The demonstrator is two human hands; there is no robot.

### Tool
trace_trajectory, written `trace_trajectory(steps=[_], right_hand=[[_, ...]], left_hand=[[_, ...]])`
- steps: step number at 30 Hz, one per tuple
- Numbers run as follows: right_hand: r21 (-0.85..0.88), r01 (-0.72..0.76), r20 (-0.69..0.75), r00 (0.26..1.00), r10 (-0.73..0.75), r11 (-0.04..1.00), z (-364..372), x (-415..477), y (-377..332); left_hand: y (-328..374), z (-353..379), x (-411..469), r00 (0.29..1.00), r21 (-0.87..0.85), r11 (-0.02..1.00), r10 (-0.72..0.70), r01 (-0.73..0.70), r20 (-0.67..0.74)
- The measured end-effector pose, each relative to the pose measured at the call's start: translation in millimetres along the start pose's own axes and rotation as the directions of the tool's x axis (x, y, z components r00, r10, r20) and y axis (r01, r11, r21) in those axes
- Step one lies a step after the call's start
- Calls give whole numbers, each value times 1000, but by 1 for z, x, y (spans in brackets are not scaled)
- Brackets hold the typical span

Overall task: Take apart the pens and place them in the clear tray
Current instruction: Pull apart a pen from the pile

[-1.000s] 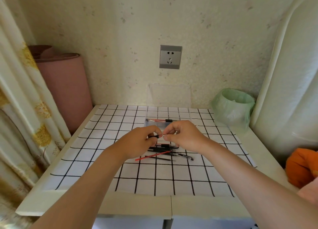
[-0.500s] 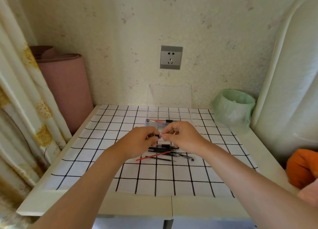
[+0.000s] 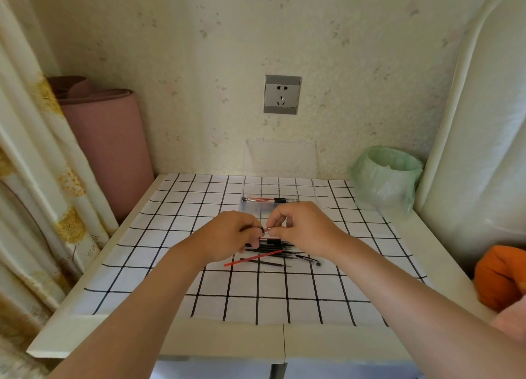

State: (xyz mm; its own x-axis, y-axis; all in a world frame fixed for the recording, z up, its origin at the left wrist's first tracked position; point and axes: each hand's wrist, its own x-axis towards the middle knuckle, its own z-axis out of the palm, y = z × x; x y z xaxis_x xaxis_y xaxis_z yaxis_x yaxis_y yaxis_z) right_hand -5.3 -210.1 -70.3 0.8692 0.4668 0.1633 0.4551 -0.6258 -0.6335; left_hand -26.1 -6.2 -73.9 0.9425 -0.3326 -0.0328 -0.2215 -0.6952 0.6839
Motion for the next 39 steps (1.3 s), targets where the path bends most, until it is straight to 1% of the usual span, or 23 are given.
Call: trace_trajectory(steps=[3,5,9,11,16,21,26,32,35,39], right_hand=[[-23,13,-6,1000,-13,1000,2,0,2],[-41,7,15,1000,-6,999,3,-1,2],[-139,-17,79,997,28,990,5,-1,2],[-124,-39,112,992,53,992,3,-2,2],[-81,0,74,997,6,997,-2,-3,2],[-117,-45,135,989,61,992,-1,-2,3],[-103,5,96,995,5,995,-3,-3,2],[-172,-11,153,988,38,985,-2,-5,4],[-179,7,129,991,16,984,-1,-4,3],[-169,-34,163,985,62,985,-3,-4,5]], left_hand=[[-1,0,0,1000,29,1000,6,-6,1],[-2,-1,-1,1000,45,999,26,-25,-10],[0,0,-1,998,41,998,53,-52,-28],[0,1,-1,998,71,996,52,-50,-27],[-2,3,1,998,78,996,52,-49,-38],[-2,3,1,997,84,994,67,-64,-34],[-1,4,1,998,110,992,64,-61,-26],[-1,4,1,998,125,991,50,-47,-24],[0,5,1,999,130,990,50,-48,-8],[1,7,2,998,152,986,66,-63,-13]])
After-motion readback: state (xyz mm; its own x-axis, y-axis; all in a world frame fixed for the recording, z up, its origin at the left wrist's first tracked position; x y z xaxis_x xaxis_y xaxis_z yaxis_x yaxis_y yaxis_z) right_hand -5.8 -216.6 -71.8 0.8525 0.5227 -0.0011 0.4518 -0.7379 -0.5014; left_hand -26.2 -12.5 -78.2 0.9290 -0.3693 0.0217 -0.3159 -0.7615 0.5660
